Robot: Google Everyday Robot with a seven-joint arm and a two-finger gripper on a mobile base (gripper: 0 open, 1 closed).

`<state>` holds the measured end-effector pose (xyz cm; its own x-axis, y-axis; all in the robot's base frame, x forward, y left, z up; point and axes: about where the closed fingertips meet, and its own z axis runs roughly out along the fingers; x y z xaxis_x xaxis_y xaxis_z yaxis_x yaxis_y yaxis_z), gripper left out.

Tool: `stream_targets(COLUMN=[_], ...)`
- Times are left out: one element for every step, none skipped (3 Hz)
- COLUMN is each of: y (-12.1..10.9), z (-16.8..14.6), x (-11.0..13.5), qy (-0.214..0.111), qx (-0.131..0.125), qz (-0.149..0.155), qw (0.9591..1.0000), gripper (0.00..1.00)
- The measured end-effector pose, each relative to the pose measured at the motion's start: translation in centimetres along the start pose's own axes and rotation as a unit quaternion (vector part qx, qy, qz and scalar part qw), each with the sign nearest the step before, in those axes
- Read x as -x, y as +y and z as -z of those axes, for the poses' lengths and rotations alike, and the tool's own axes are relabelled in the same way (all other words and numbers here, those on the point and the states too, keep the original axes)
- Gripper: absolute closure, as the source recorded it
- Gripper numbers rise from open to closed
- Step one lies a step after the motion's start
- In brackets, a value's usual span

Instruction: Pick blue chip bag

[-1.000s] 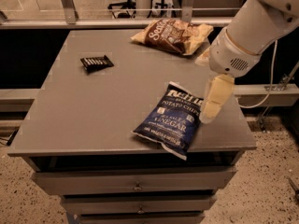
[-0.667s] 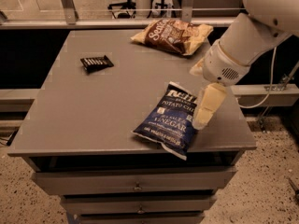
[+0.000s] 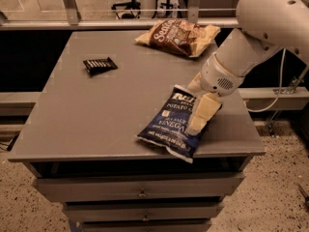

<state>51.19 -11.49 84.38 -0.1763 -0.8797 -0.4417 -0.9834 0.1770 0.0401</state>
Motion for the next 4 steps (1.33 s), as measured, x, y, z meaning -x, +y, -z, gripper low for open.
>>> stream_targets(y=[-0.5,-0.7,-1.1,-1.7], z=[0.3,0.8,2.3,4.2], x=[0.2,0.2,1.1,3.6], qy=[-0.004,-0.006,-0.030,-0.088], qx=[0.004,0.003,-0.009,-0.025], qz=[-0.007,-0.012,-0.017,-0.020], qw=[1.0000,0.9999,0.9994,0.9956], gripper=[0.48,0.71,0.95,1.00])
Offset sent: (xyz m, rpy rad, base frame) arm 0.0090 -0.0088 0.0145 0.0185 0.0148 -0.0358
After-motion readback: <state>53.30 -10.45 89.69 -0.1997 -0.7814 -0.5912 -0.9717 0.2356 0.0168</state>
